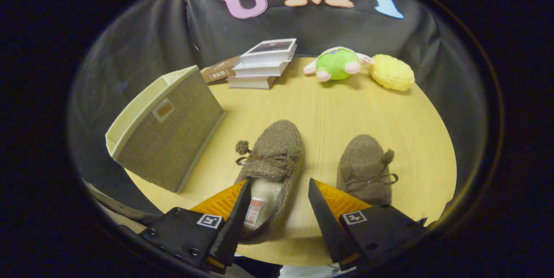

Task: Open the storage box then place both shoes into the box .Put the left shoe in first, then the right shoe, with the right side of both shoes facing outward in a uniform manner.

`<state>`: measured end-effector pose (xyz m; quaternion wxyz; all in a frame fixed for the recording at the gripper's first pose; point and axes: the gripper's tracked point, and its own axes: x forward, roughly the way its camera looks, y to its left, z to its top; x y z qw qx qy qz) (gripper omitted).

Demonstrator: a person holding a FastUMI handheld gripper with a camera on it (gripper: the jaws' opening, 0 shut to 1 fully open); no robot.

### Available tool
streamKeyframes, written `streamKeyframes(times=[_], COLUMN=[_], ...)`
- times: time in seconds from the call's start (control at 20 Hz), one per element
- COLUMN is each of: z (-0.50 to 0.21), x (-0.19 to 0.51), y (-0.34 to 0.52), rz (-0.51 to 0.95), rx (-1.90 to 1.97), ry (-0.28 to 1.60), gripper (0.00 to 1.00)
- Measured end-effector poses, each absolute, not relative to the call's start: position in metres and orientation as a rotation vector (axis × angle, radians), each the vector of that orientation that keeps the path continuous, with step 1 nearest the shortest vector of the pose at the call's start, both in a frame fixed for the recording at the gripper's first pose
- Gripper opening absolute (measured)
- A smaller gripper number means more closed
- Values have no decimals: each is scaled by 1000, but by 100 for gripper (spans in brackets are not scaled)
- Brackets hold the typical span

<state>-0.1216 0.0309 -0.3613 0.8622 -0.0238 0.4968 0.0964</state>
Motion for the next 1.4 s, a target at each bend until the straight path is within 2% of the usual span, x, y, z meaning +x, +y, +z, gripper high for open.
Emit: streamKeyframes(times=[0.1, 0.25, 0.45, 0.65, 0.9, 1.4], z=[-370, -383, -387, -390, -381, -339], x=[-125, -133, -136, -135, -135, -112], y=[29, 26, 31, 25, 27, 67], rz=[199, 191, 197, 152, 77, 58], rx=[-54, -65, -27, 11, 173, 457], ry=[1078, 1143, 1189, 1239, 1269, 1260], gripper=[85, 85, 49, 7, 5, 3])
